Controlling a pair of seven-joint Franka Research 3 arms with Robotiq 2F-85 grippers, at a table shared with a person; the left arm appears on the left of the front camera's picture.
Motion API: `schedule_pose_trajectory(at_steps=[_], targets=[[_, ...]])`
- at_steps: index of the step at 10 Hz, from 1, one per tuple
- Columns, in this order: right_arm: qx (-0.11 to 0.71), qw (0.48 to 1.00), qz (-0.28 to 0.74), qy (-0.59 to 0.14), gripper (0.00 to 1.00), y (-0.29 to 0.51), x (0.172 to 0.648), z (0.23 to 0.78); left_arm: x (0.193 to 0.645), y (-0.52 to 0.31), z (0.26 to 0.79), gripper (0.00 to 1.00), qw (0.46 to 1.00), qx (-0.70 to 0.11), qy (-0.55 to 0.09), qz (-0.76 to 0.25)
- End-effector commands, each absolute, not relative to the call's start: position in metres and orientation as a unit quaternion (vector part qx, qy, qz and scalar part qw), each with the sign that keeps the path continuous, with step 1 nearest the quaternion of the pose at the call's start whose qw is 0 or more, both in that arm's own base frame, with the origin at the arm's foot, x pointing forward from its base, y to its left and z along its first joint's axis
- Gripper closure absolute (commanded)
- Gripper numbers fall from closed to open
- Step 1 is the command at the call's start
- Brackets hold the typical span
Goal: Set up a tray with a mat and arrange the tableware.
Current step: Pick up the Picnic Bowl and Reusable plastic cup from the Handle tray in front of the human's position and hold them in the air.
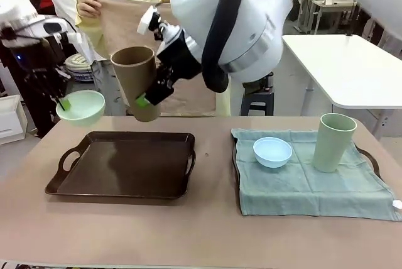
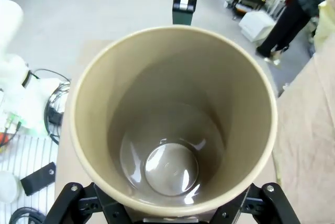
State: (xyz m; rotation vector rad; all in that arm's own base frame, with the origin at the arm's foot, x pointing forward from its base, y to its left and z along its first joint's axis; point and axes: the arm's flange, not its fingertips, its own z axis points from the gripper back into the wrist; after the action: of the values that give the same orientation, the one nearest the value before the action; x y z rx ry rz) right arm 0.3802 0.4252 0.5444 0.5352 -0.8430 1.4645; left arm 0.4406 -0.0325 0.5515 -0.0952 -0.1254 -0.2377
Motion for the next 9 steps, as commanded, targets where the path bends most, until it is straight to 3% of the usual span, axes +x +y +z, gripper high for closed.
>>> schedule_pose_trajectory(at_steps=[1,3,4,9], targets=[[0.233,0.638,0.640,-0.359,1.00,0.423,0.367,0.561,0.421,-0.045,0.571,1.00,0.991,-0.041,-0.080,-0.104],[0.250,0.648,0.634,-0.341,1.00,0.418,0.368,0.563,0.418,-0.047,0.581,1.00,0.993,-0.034,-0.081,-0.074],[0.235,0.632,0.639,-0.369,1.00,0.424,0.364,0.570,0.418,-0.043,0.583,1.00,0.989,-0.044,-0.087,-0.113],[0.235,0.632,0.639,-0.369,1.00,0.424,0.364,0.570,0.418,-0.043,0.583,1.00,0.989,-0.044,-0.087,-0.113]])
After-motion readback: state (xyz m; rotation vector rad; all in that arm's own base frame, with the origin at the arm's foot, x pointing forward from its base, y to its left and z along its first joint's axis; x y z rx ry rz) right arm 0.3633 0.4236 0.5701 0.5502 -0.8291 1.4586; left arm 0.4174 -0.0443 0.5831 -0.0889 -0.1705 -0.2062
